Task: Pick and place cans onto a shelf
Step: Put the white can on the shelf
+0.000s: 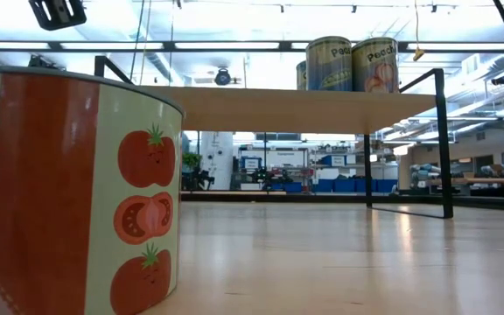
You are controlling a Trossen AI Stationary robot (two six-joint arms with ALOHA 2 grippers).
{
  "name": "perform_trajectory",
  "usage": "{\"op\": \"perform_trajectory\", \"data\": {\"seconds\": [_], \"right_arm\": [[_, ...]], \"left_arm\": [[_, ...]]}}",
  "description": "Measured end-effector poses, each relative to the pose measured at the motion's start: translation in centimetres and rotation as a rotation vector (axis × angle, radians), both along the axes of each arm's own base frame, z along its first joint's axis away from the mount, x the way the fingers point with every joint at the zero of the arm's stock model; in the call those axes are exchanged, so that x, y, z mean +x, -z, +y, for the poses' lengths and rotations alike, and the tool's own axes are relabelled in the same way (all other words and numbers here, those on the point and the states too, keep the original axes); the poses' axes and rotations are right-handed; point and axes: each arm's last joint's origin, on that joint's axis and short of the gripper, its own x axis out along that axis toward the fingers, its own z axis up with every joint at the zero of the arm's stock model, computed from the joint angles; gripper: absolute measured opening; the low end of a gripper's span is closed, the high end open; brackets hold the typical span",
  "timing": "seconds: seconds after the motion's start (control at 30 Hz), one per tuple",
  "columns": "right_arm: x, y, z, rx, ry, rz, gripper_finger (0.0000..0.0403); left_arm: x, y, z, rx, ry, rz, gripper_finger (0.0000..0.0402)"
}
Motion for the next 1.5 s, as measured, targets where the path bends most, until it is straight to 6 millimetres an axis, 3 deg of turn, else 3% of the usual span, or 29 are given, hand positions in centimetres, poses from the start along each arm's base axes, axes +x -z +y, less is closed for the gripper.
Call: {"op": "perform_trajectory", "data": {"seconds": [0.17,0.57,1.23,1.5], "right_arm": [[-1.1,-1.3,-2.1,-0.027,0.056,0.013,0.0293],[-1.3,-0.7,-5.8,-0.053,0.143,0.128,0.0294],[-1.8,0.9,-12.7,-0.088,0.453,0.321,0.0298],[-1.5,2.9,-13.7,-0.089,0.462,0.395,0.0299]], "left_arm": [[0.0,0.0,0.0,0.001,-0.003,-0.001,0.0201],[0.0,0.0,0.0,0.001,-0.003,0.000,0.0201],[0.0,0.0,0.0,0.004,-0.002,-0.001,0.0201],[0.0,0.0,0.0,0.004,-0.002,-0.001,0.0201]]}}
